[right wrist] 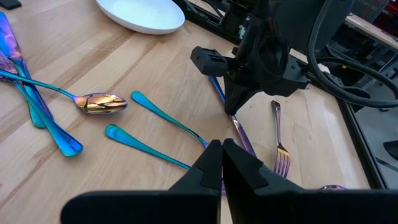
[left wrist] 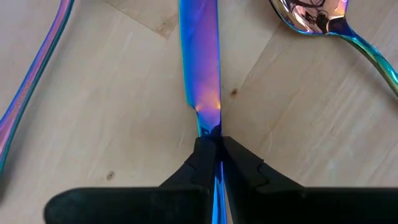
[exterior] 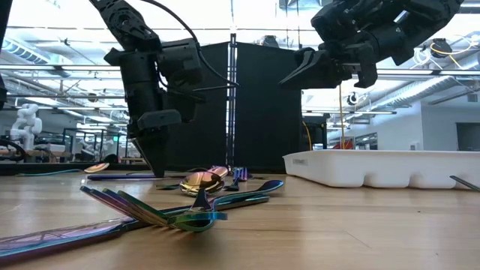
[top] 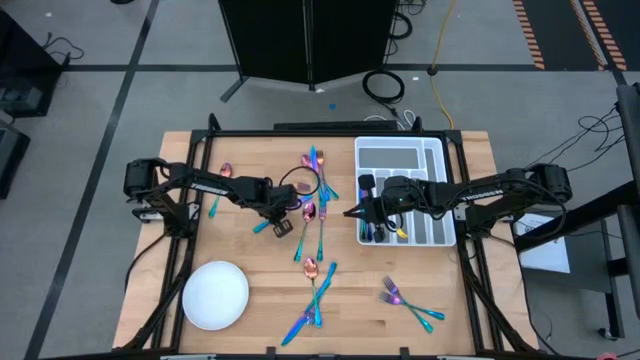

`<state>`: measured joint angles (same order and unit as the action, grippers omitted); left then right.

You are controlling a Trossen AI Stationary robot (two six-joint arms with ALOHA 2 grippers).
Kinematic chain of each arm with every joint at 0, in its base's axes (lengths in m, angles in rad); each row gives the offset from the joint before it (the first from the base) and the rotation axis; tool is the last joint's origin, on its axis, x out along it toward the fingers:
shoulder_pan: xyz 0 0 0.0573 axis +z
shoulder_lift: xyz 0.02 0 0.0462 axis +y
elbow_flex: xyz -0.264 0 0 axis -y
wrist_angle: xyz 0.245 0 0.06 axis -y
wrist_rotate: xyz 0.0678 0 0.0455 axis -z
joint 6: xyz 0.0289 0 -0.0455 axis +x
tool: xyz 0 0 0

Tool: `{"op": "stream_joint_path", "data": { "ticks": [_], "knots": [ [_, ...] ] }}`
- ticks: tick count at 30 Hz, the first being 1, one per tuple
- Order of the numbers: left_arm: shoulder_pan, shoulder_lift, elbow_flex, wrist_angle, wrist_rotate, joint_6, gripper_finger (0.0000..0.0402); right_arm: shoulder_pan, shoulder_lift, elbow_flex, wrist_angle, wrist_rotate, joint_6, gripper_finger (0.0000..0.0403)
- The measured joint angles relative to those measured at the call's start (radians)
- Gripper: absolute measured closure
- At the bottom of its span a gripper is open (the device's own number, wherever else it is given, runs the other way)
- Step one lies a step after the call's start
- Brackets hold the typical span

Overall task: Sort silverware
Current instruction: Put the blue knife into the utensil organizer

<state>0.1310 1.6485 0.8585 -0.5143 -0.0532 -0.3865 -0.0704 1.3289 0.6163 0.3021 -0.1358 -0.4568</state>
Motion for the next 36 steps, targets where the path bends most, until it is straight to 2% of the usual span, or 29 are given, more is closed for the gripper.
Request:
{"op": "stream_joint_path", "data": {
  "ticks": [7,11,15,19,23,30,36],
  "knots": [
    [0.02,-0.001,0.001,-0.001,0.041,0.001,0.0377,0.0,0.0,0.0,0.01,-0.001,0.005,0.0403],
    [0.043,-0.001,0.002,0.0,0.083,0.008,0.0377,-0.002,0.028,0.0,0.064,-0.067,0.008,0.0403],
    [0.069,-0.002,0.002,0.002,0.132,0.027,0.0377,-0.002,0.108,0.0,0.191,-0.11,0.004,0.0403],
    [0.091,-0.002,0.002,0.002,0.136,0.032,0.0377,-0.002,0.244,0.008,0.34,-0.109,0.0,0.0403],
    [0.106,-0.036,0.002,-0.024,0.136,0.053,0.0377,-0.002,0.367,0.086,0.368,-0.107,-0.002,0.0403],
    [0.103,-0.194,0.003,-0.031,0.12,0.048,0.0377,-0.002,0.519,0.271,0.28,-0.102,0.026,0.0403],
    [0.044,-0.265,0.003,-0.167,0.034,-0.029,0.0377,-0.003,0.65,0.429,0.173,-0.101,0.072,0.0403]
  ]
}}
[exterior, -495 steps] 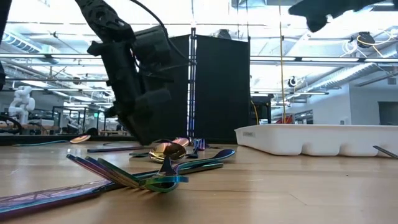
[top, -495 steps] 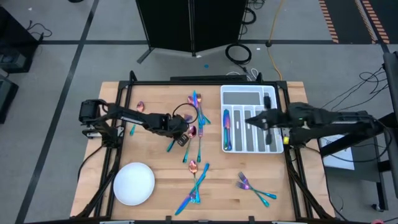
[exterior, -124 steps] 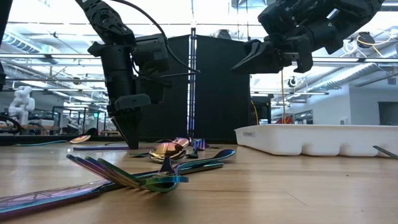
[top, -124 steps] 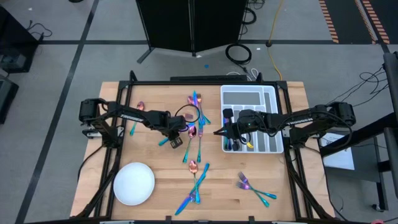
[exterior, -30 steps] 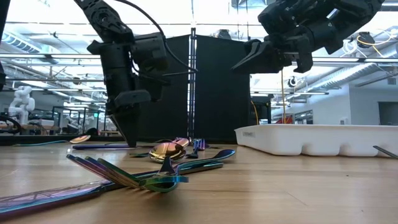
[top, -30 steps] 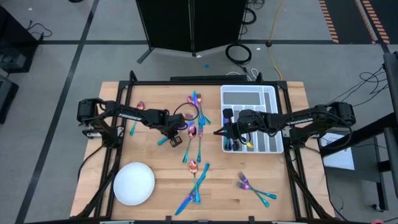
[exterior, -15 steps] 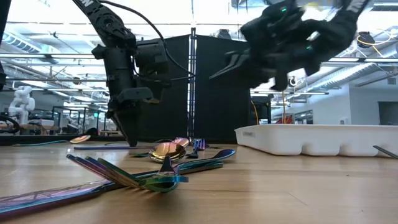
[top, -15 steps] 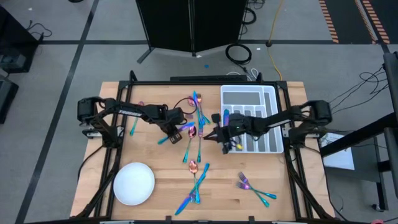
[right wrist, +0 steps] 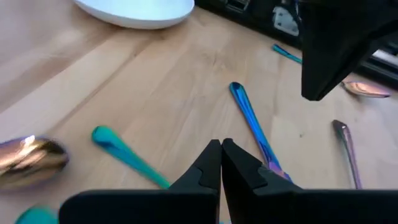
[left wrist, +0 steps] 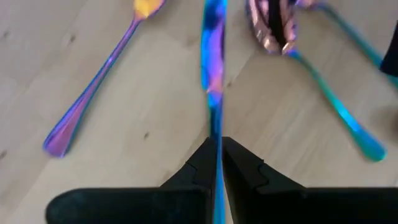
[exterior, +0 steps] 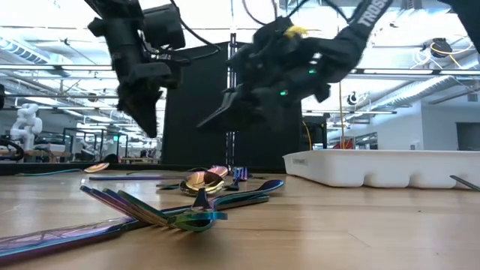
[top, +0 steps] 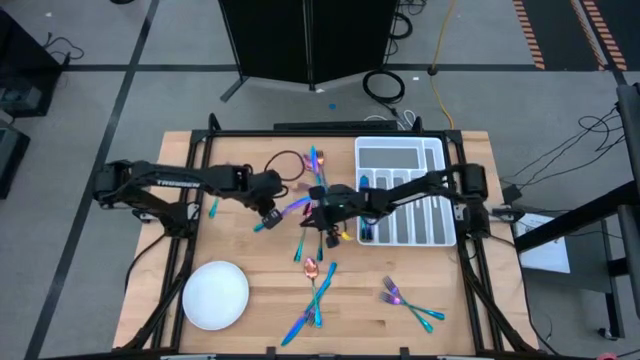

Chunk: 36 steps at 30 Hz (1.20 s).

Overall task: Sort silverware
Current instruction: Put the blue knife into the utensil organizer

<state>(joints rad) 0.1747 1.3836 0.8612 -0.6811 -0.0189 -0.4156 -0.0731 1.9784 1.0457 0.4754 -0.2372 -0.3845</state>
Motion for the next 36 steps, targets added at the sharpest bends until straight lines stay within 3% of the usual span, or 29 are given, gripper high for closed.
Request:
{"op": "stream_joint_path", "data": {
  "ticks": [4,8,15,20,24,31,33,36],
  "knots": [
    [-0.045,-0.002,0.0,-0.051,-0.051,-0.031,0.0377,0.0,0.058,0.14,-0.126,-0.008,0.001,0.0394],
    [-0.063,-0.036,0.0,-0.094,-0.087,0.018,0.0377,-0.004,0.151,0.303,-0.301,-0.075,-0.025,0.0355],
    [-0.026,-0.316,-0.052,-0.094,-0.302,0.091,0.0377,-0.045,0.274,0.461,-0.399,-0.084,-0.101,0.0265],
    [-0.012,-0.558,-0.262,0.168,-0.29,0.105,0.0377,-0.094,0.277,0.467,-0.364,-0.164,-0.118,0.0234],
    [-0.017,-0.655,-0.446,0.476,-0.253,0.157,0.0375,-0.125,0.278,0.468,-0.339,-0.269,-0.077,0.0234],
    [-0.035,-0.641,-0.701,1.0,-0.295,0.311,0.0321,-0.144,0.309,0.466,-0.307,-0.263,-0.066,0.0242],
    [-0.031,-0.636,-0.743,1.097,-0.343,0.338,0.0296,-0.15,0.306,0.467,-0.288,-0.263,-0.063,0.0242],
    [-0.021,-0.633,-0.767,1.111,-0.421,0.346,0.0264,-0.158,0.307,0.467,-0.252,-0.262,-0.044,0.0243]
  ]
}}
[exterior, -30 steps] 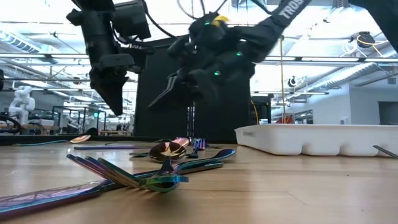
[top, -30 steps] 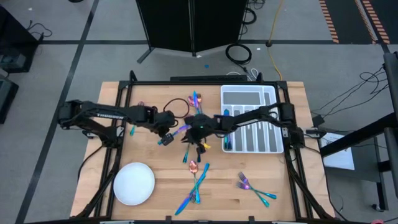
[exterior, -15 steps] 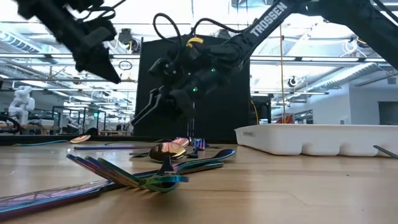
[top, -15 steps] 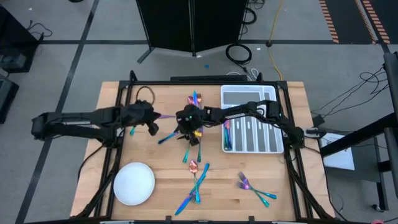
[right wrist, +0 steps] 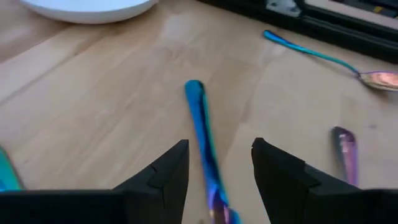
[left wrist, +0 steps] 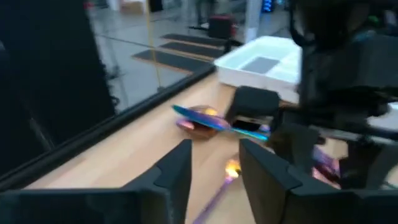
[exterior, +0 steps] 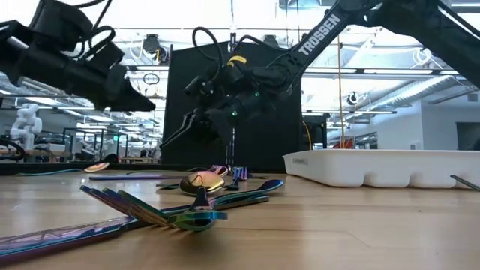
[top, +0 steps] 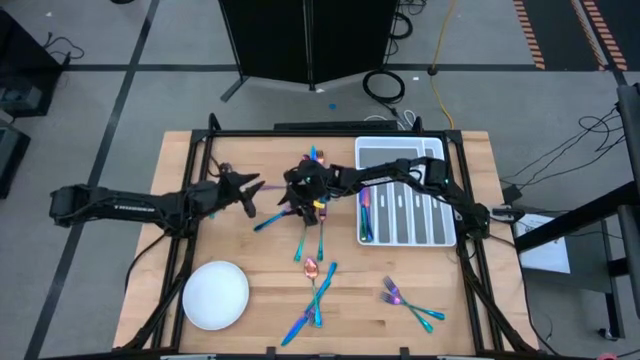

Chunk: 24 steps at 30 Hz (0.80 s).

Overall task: Sort silverware
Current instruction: Put the blue knife into the utensil organizer

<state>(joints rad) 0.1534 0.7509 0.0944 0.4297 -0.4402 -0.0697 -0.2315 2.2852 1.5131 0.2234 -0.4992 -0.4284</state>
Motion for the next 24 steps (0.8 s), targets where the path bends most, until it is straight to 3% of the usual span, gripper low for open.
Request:
{"op": "stream_joint_path", "data": {
  "ticks": [3,9,16,24],
  "knots": [
    [0.006,0.012,-0.009,0.01,0.008,-0.022,0.0248,-0.005,0.0,0.0,0.015,0.001,0.0,0.0243],
    [0.006,0.041,-0.051,0.009,0.209,-0.034,0.0244,-0.002,0.004,0.0,0.018,-0.004,0.006,0.0243],
    [-0.006,0.041,-0.058,0.014,0.293,-0.072,0.0244,0.006,0.098,0.047,0.067,0.002,0.051,0.0243],
    [-0.018,0.041,-0.058,0.011,0.351,-0.074,0.0244,0.006,0.178,0.203,-0.143,-0.004,0.003,0.0243]
  ]
}}
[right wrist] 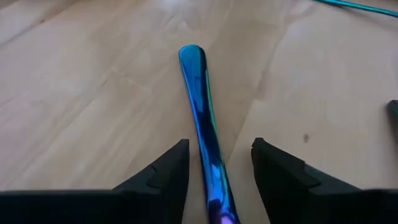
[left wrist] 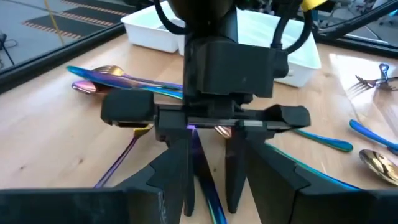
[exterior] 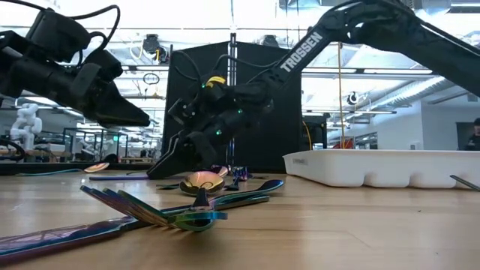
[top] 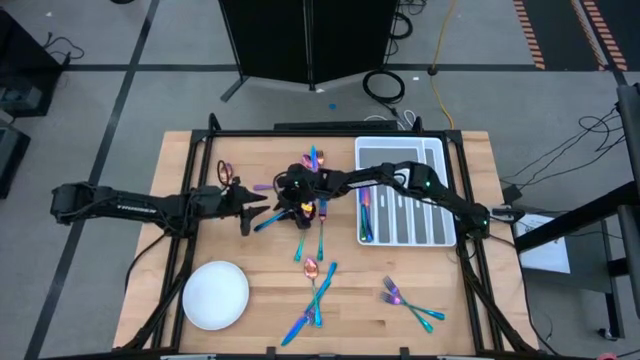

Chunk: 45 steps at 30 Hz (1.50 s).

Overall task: Sort silverware
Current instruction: Put the blue knife into the utensil organizer

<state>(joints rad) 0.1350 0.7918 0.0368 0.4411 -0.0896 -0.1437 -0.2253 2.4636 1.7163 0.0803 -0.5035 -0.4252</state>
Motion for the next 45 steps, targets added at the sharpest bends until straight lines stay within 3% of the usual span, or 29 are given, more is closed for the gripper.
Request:
{"op": "stream_joint_path", "data": {
  "ticks": [6,14,18,23,28,40,45],
  "knots": [
    [0.0,0.0,0.0,-0.041,0.007,-0.04,0.0244,0.0,0.002,0.002,-0.044,0.019,0.002,0.0262],
    [-0.007,0.002,0.0,-0.117,0.008,-0.113,0.0244,0.0,0.001,0.002,-0.047,0.041,-0.041,0.0367],
    [-0.028,0.003,0.0,-0.116,0.008,-0.113,0.0244,-0.002,0.002,0.002,-0.036,0.067,-0.058,0.0395],
    [-0.042,0.015,0.0,-0.114,0.005,-0.095,0.0244,-0.005,0.003,0.001,-0.025,0.064,-0.032,0.0399],
    [-0.042,0.068,0.0,-0.114,-0.078,-0.078,0.0244,-0.005,0.004,0.0,-0.017,0.061,-0.026,0.0399],
    [-0.042,0.241,0.0,0.01,-0.072,-0.078,0.0244,-0.014,-0.023,-0.004,-0.008,0.061,0.001,0.0399],
    [-0.042,0.298,0.001,0.024,-0.08,-0.08,0.0244,-0.017,-0.033,-0.004,0.001,0.01,0.012,0.0402]
  ]
}}
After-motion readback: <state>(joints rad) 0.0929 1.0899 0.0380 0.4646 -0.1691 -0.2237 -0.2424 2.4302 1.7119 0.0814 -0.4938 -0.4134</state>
